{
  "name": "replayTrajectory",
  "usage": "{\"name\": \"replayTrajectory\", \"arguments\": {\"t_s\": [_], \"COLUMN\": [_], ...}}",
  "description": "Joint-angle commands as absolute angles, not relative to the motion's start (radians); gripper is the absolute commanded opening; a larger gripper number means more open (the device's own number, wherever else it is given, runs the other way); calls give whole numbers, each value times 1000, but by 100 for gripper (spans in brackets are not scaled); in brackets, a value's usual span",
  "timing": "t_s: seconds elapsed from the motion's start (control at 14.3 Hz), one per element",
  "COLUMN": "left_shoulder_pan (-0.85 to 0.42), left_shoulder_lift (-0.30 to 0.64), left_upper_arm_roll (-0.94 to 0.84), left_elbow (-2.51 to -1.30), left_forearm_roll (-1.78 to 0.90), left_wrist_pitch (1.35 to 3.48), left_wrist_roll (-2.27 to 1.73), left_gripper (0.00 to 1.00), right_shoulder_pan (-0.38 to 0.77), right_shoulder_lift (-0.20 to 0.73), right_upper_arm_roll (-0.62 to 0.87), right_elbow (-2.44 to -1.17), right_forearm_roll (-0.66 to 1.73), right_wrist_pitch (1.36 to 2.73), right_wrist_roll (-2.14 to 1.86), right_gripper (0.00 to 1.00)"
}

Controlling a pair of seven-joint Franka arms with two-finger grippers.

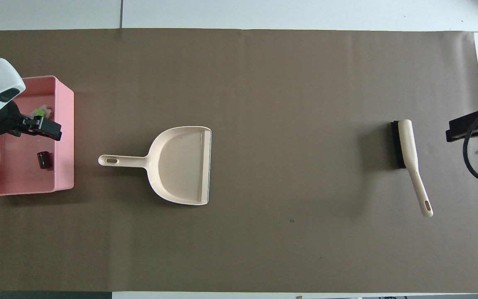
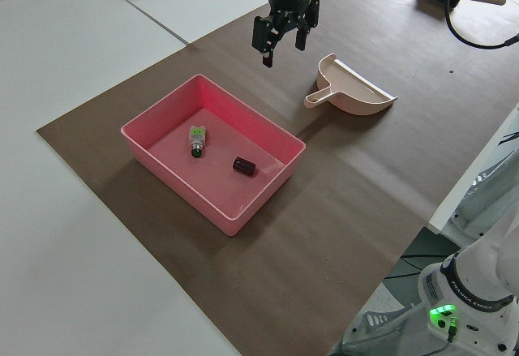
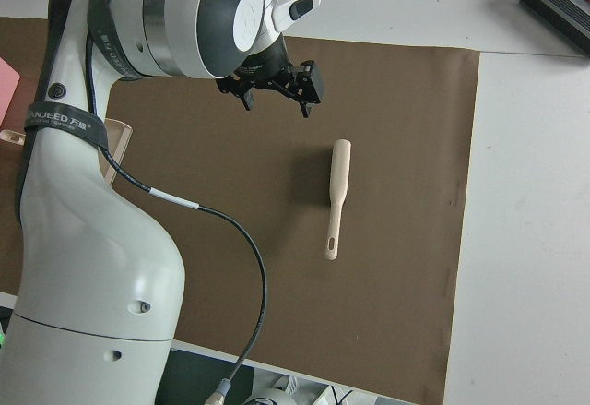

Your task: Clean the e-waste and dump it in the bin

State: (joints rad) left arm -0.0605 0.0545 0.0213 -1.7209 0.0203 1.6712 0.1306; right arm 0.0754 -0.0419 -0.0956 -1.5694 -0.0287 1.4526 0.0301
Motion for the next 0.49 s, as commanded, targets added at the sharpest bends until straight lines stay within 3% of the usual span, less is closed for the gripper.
{"name": "replayTrajectory", "arguments": {"t_s": [0.0, 0.42], "left_shoulder_pan": [-42, -12], "left_shoulder_lift": [61, -52], "left_upper_arm_roll": [26, 26], "left_elbow": [-1634, -1722], "left_forearm_roll": [3, 5], "left_wrist_pitch": [1571, 1549], "left_wrist_roll": [103, 35], "left_gripper": [98, 98], "right_shoulder_pan": [71, 71], "right_shoulder_lift": [-64, -64], "right_upper_arm_roll": [-94, -95], "right_elbow": [-1597, -1597], "right_forearm_roll": [-26, -26], "right_wrist_pitch": [1465, 1465], "right_wrist_roll": [11, 11], "right_gripper": [100, 100]}}
